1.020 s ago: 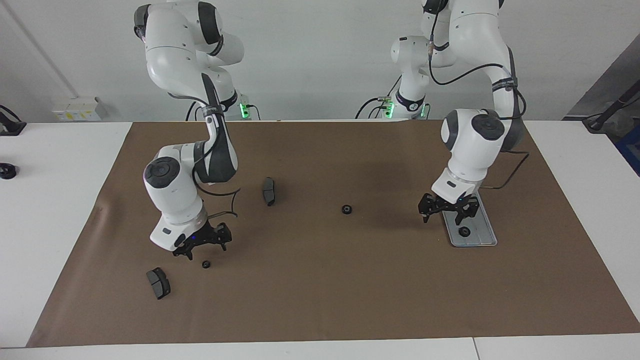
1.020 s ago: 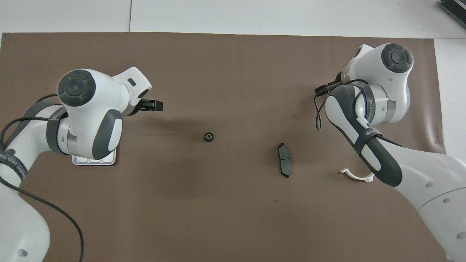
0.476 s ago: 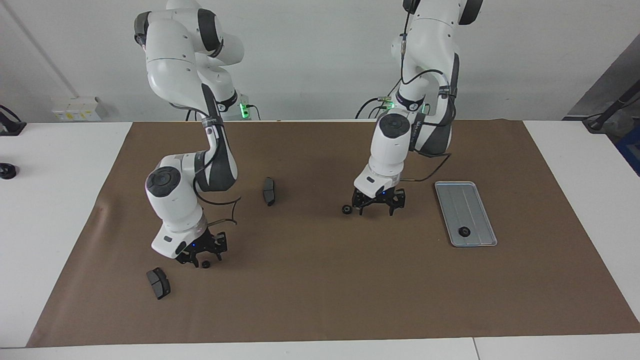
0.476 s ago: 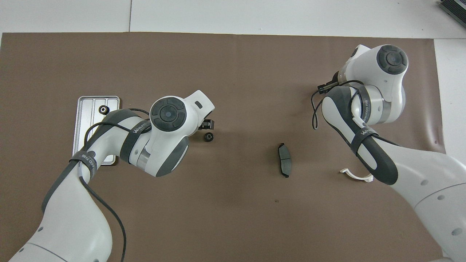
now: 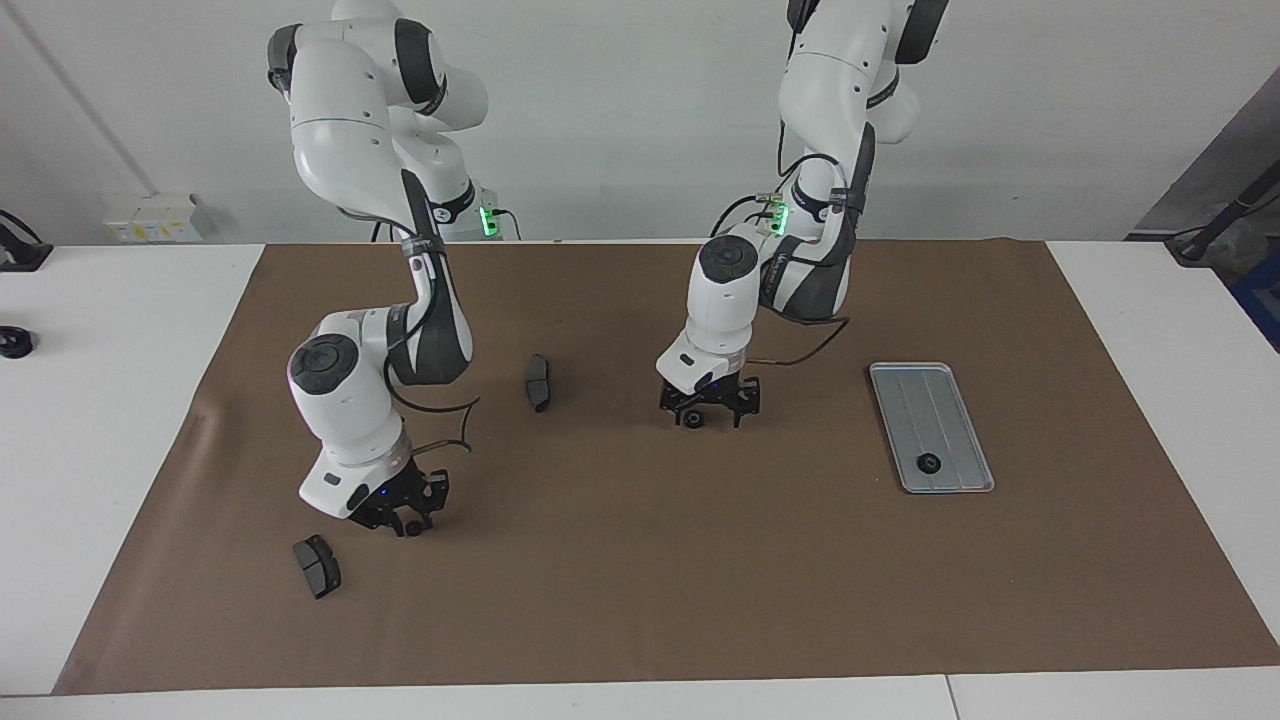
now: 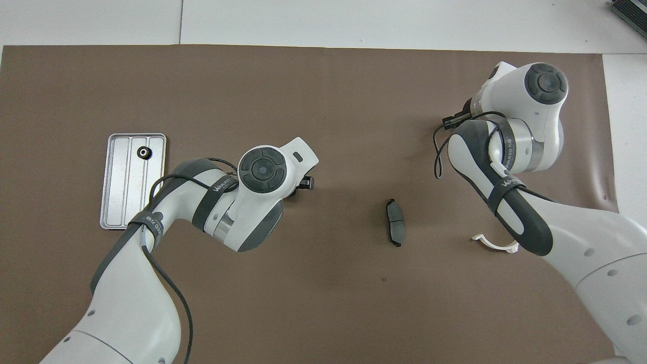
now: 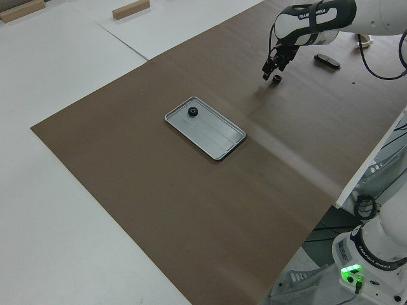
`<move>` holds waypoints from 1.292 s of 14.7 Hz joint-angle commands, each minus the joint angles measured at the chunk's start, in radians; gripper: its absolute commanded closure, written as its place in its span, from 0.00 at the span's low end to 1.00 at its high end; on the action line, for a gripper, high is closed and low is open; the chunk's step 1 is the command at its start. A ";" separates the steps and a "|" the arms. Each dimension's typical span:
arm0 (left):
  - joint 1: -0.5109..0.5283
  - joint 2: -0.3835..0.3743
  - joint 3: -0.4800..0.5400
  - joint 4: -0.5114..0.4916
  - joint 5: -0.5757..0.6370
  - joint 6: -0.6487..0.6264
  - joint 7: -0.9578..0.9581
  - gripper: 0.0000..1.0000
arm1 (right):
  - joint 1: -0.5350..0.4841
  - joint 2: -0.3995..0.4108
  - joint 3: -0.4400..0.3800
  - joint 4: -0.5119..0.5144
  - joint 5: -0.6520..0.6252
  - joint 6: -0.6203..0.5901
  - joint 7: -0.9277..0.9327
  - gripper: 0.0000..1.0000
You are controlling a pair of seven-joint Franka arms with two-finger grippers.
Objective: Pick bearing gear from pile to tray
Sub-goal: 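Grasp the second bearing at mid-table with the left gripper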
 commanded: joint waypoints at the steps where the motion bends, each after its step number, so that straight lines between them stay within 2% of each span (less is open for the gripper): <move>1: -0.012 0.008 0.008 0.005 0.020 0.021 -0.019 0.06 | -0.021 0.009 0.013 0.000 0.021 0.023 -0.034 0.59; 7: -0.028 0.000 0.005 -0.018 0.015 0.016 -0.026 0.18 | -0.015 0.008 0.013 -0.028 0.023 0.022 -0.034 0.59; 11: -0.029 -0.001 0.005 -0.026 0.009 0.018 -0.026 0.21 | -0.019 0.003 0.013 -0.028 0.023 -0.003 -0.035 0.60; 12: -0.029 -0.003 0.005 -0.027 0.009 0.018 -0.028 0.21 | -0.019 0.002 0.013 -0.027 0.021 -0.014 -0.035 0.64; 13: -0.034 -0.004 0.005 -0.037 0.009 0.018 -0.028 0.21 | -0.021 0.002 0.013 -0.027 0.021 -0.015 -0.040 0.77; 14: -0.034 -0.004 0.005 -0.035 0.009 0.019 -0.028 0.21 | -0.021 0.002 0.013 -0.027 0.021 -0.014 -0.051 1.00; 15: -0.034 -0.004 0.007 -0.032 0.009 0.019 -0.028 0.24 | -0.021 0.002 0.013 -0.025 0.023 -0.012 -0.049 1.00; 17: -0.034 -0.004 0.007 -0.034 0.006 0.024 -0.057 0.39 | -0.022 0.002 0.013 -0.020 0.023 -0.014 -0.045 1.00; 19: -0.034 -0.004 0.008 -0.034 0.006 0.027 -0.086 0.64 | -0.019 -0.003 0.013 -0.017 0.023 -0.015 -0.042 1.00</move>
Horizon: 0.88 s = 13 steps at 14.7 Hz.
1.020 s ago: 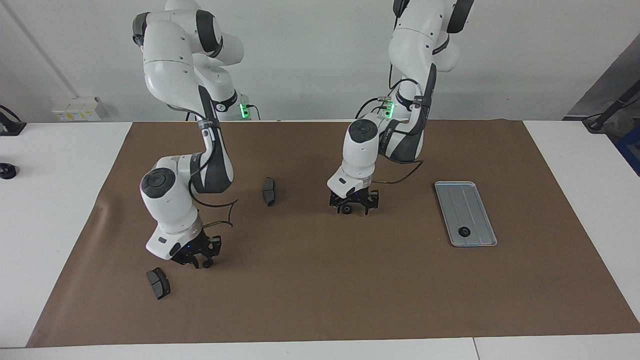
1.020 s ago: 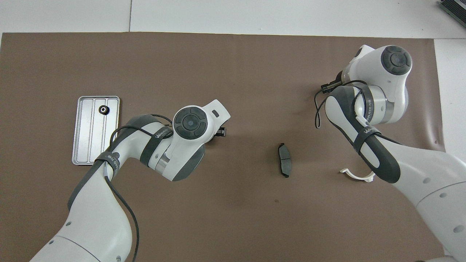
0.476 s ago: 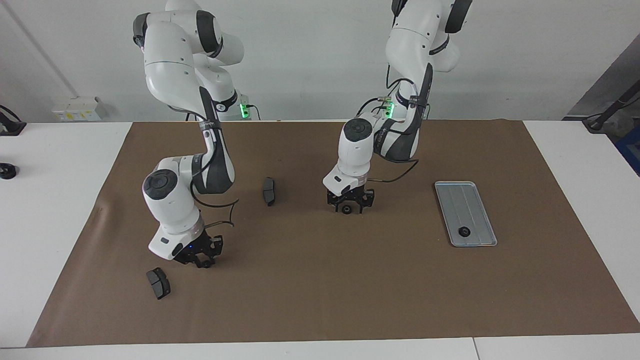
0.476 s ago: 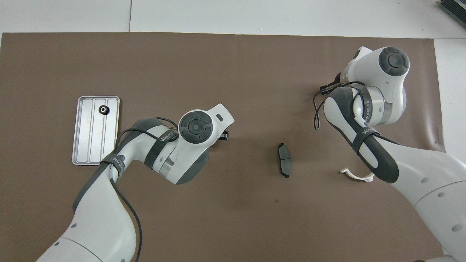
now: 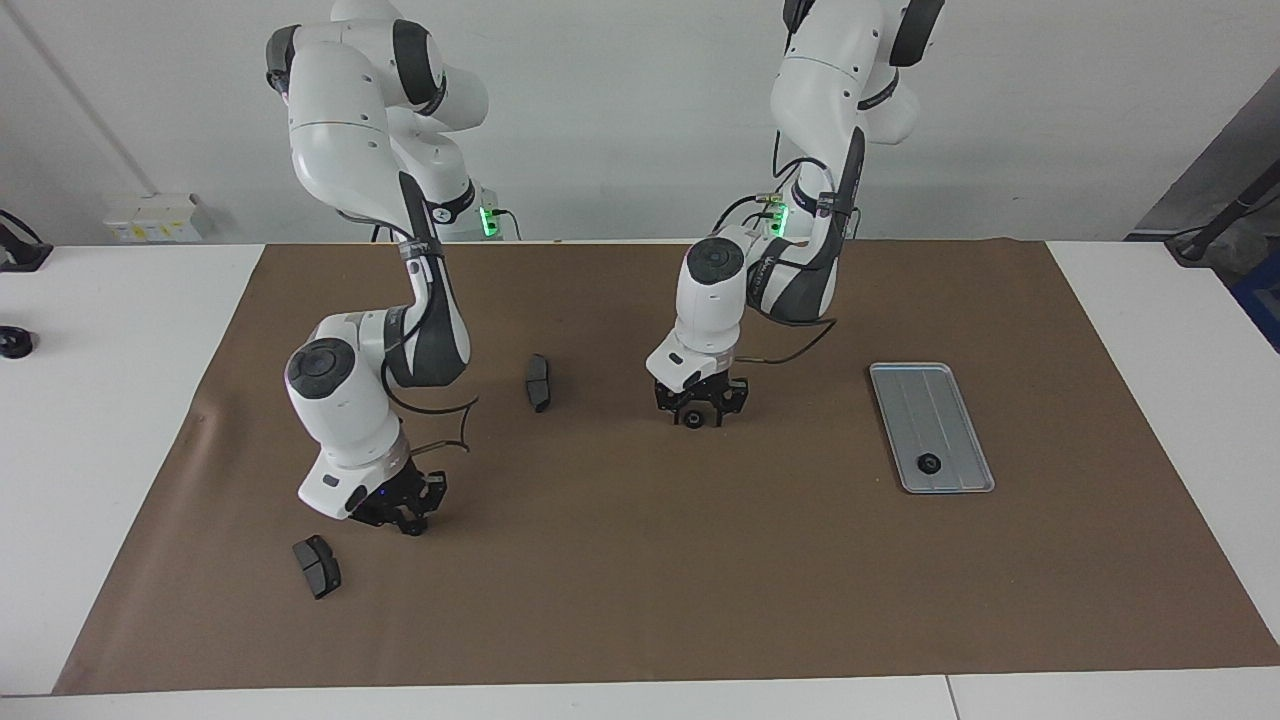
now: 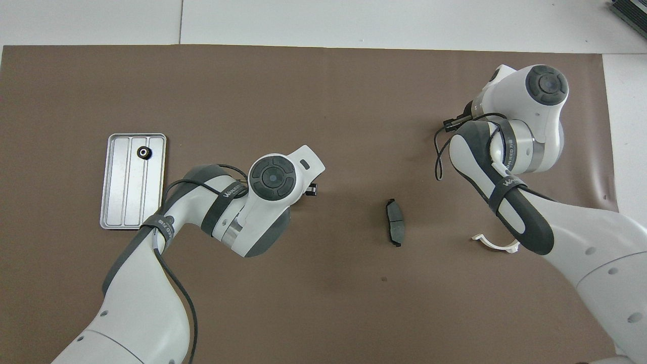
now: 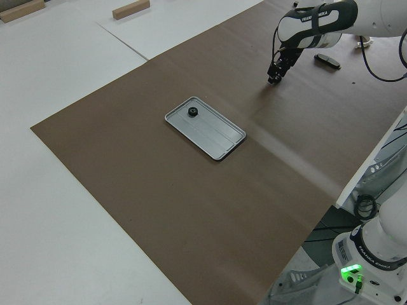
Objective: Pick bearing gear from pile to tray
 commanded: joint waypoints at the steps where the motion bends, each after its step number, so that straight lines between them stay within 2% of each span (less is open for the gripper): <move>1: -0.013 -0.006 0.013 -0.016 0.006 0.025 -0.056 0.78 | -0.007 -0.011 0.010 -0.002 0.017 -0.015 -0.025 1.00; 2: -0.013 -0.006 0.013 -0.014 0.007 0.021 -0.056 0.94 | 0.004 -0.031 0.010 0.001 0.017 -0.035 0.012 1.00; 3: -0.012 -0.006 0.015 -0.013 0.007 0.018 -0.056 1.00 | 0.022 -0.057 0.014 0.003 0.017 -0.058 0.088 1.00; 5: -0.007 -0.014 0.018 -0.010 0.007 -0.001 -0.056 1.00 | 0.082 -0.112 0.016 0.003 0.015 -0.119 0.219 1.00; 7: 0.011 -0.063 0.021 -0.017 0.007 -0.056 -0.041 1.00 | 0.119 -0.152 0.016 0.003 0.014 -0.170 0.319 1.00; 9: 0.080 -0.130 0.020 -0.037 0.007 -0.103 0.000 1.00 | 0.173 -0.172 0.016 0.003 0.014 -0.204 0.405 1.00; 13: 0.241 -0.230 0.018 -0.128 0.007 -0.107 0.214 1.00 | 0.311 -0.164 0.017 -0.005 0.014 -0.172 0.647 1.00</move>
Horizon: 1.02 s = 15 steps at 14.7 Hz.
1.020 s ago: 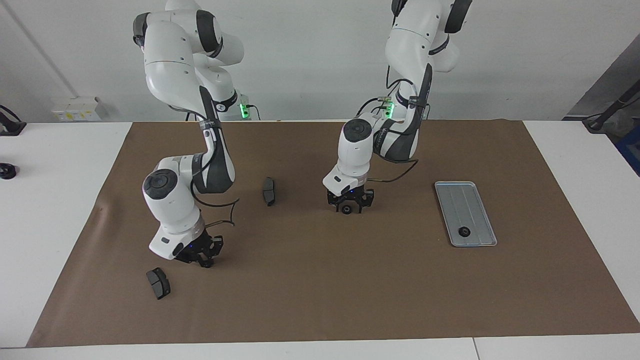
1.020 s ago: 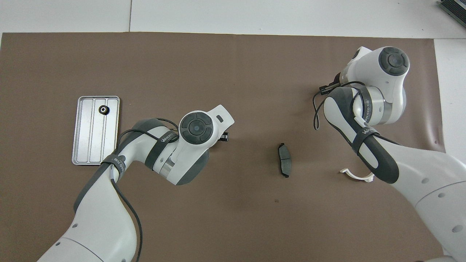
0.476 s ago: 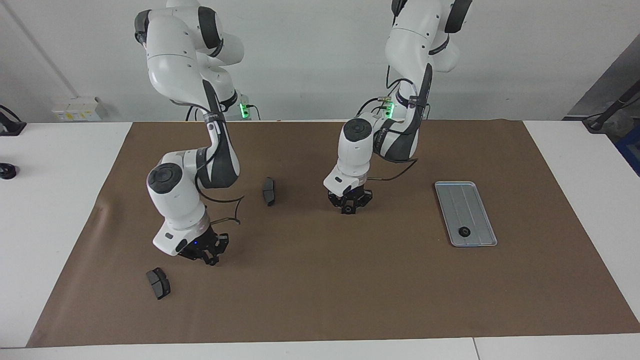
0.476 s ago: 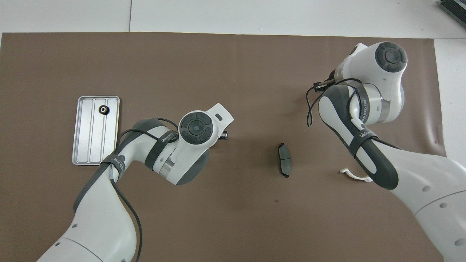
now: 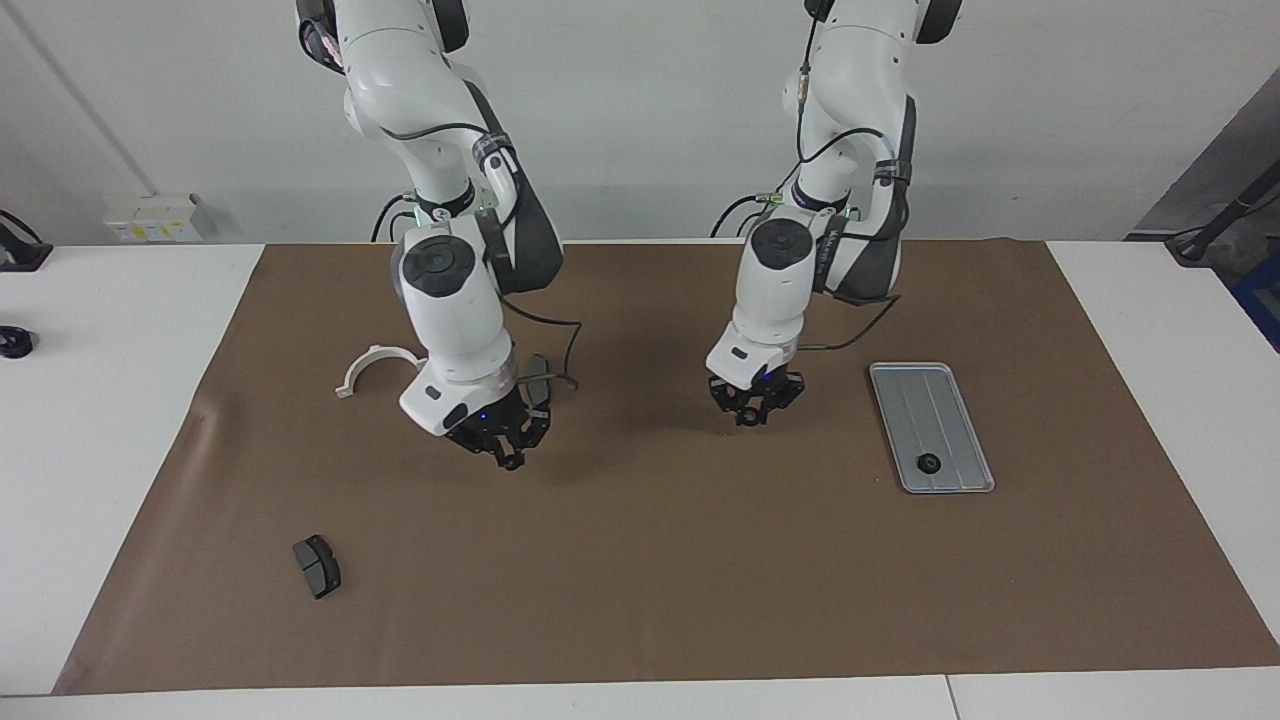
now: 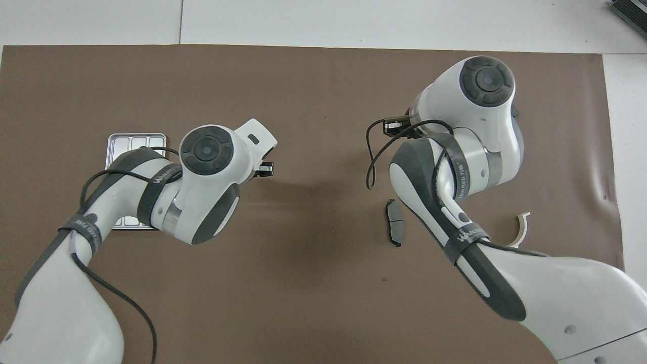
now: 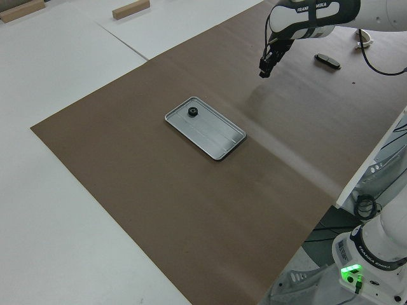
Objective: Pick bearing gear from pile to tray
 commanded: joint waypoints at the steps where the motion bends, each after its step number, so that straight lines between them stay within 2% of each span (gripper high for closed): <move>1: 0.130 -0.089 -0.009 -0.102 0.008 -0.002 0.178 1.00 | 0.107 0.013 -0.002 -0.019 0.008 0.064 0.178 1.00; 3: 0.233 -0.092 -0.009 -0.109 0.008 0.002 0.245 1.00 | 0.202 0.059 -0.002 -0.007 -0.009 0.099 0.305 1.00; 7: 0.385 -0.092 -0.011 -0.157 0.008 0.088 0.362 1.00 | 0.305 0.142 -0.002 0.016 -0.012 0.214 0.456 1.00; 9: 0.430 -0.095 -0.011 -0.217 0.008 0.160 0.381 1.00 | 0.333 0.160 -0.004 0.017 -0.026 0.249 0.517 1.00; 11: 0.460 -0.104 -0.011 -0.263 0.008 0.180 0.402 1.00 | 0.332 0.159 -0.004 0.007 -0.039 0.259 0.524 1.00; 12: 0.476 -0.110 -0.011 -0.279 0.008 0.180 0.419 1.00 | 0.327 0.159 -0.004 0.001 -0.040 0.263 0.522 0.92; 13: 0.494 -0.112 -0.012 -0.286 0.006 0.180 0.429 1.00 | 0.325 0.159 -0.004 -0.004 -0.040 0.262 0.522 0.55; 14: 0.499 -0.115 -0.012 -0.291 0.006 0.179 0.432 1.00 | 0.328 0.157 -0.004 -0.004 -0.040 0.259 0.524 0.01; 15: 0.499 -0.117 -0.012 -0.296 0.006 0.180 0.430 1.00 | 0.333 0.157 -0.008 0.005 -0.041 0.245 0.525 0.00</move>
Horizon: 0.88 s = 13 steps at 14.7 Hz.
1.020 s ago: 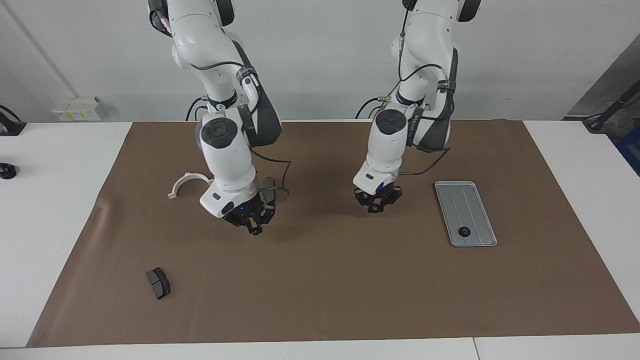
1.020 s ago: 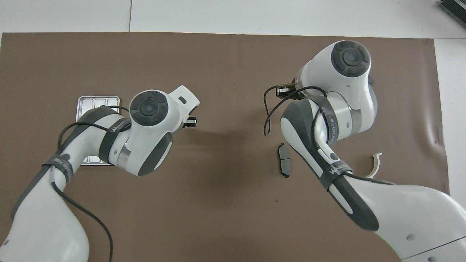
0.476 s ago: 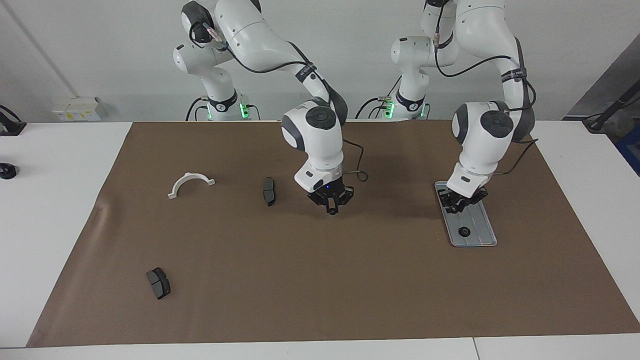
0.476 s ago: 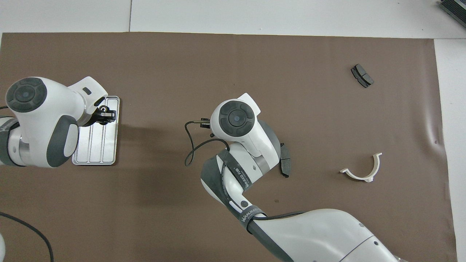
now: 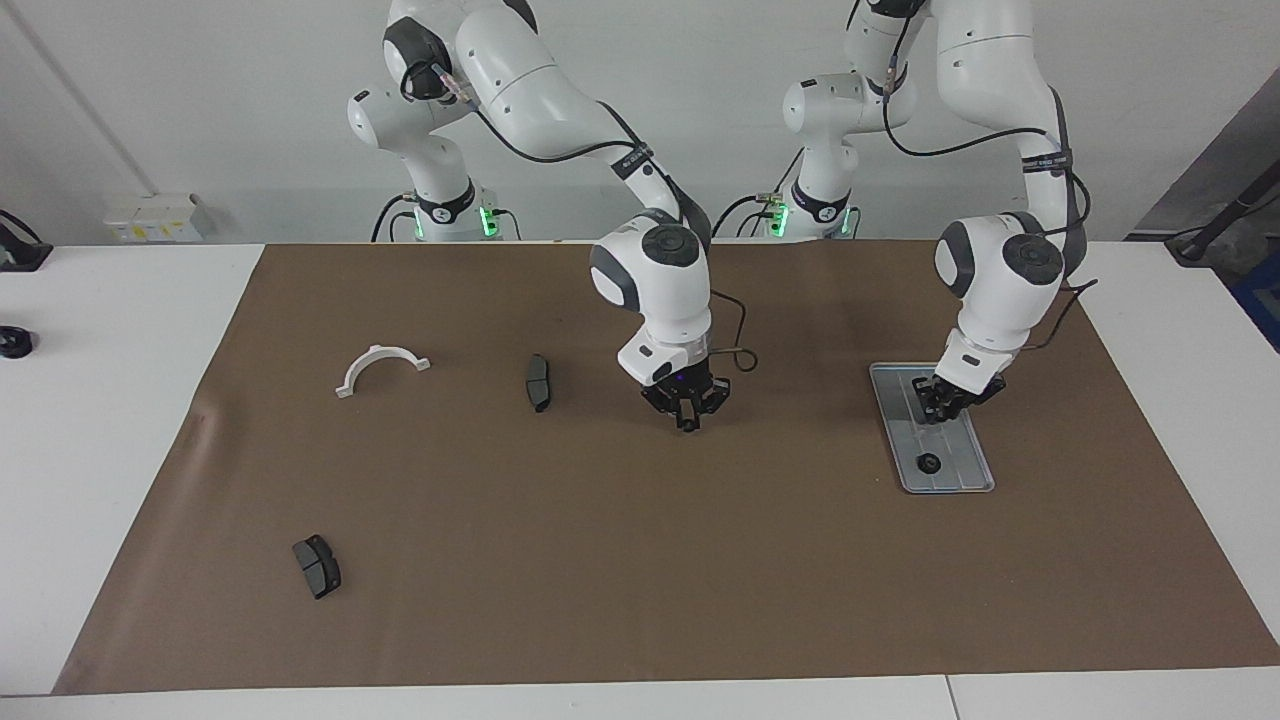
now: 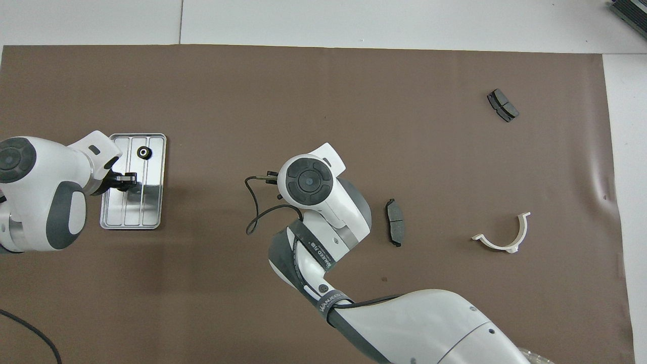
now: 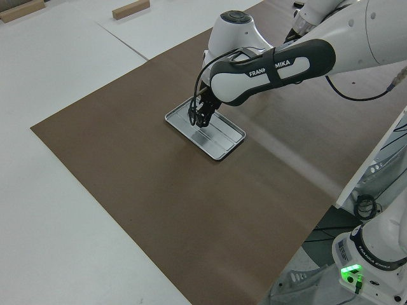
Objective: Pick bearing gear from pile to tray
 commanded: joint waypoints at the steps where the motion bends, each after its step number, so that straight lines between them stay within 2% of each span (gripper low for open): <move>1: 0.021 -0.046 -0.013 -0.051 0.006 0.024 0.017 0.99 | -0.004 0.001 0.000 0.013 -0.019 -0.007 0.020 0.00; 3: 0.022 -0.051 -0.013 -0.061 0.006 0.023 0.017 0.90 | -0.004 0.001 -0.003 0.016 -0.049 -0.014 0.020 0.00; 6: 0.021 -0.054 -0.015 -0.063 0.006 0.015 0.017 0.88 | -0.050 -0.033 -0.042 0.016 -0.096 -0.025 0.003 0.00; 7: 0.021 -0.055 -0.015 -0.065 0.006 0.009 0.016 0.86 | -0.088 -0.062 -0.052 0.016 -0.100 -0.028 -0.018 0.00; 9: 0.019 -0.062 -0.015 -0.065 0.005 -0.029 0.017 0.76 | -0.177 -0.122 -0.049 0.010 -0.097 -0.082 -0.151 0.00; 10: 0.019 -0.063 -0.016 -0.063 0.005 -0.040 0.016 0.67 | -0.212 -0.151 -0.049 0.010 -0.085 -0.123 -0.225 0.00; 11: 0.018 -0.066 -0.018 -0.062 0.005 -0.052 0.016 0.53 | -0.248 -0.177 -0.049 0.010 -0.083 -0.160 -0.280 0.00; 13: 0.013 -0.068 -0.018 -0.054 0.005 -0.081 0.016 0.18 | -0.307 -0.231 -0.049 0.010 -0.083 -0.236 -0.323 0.00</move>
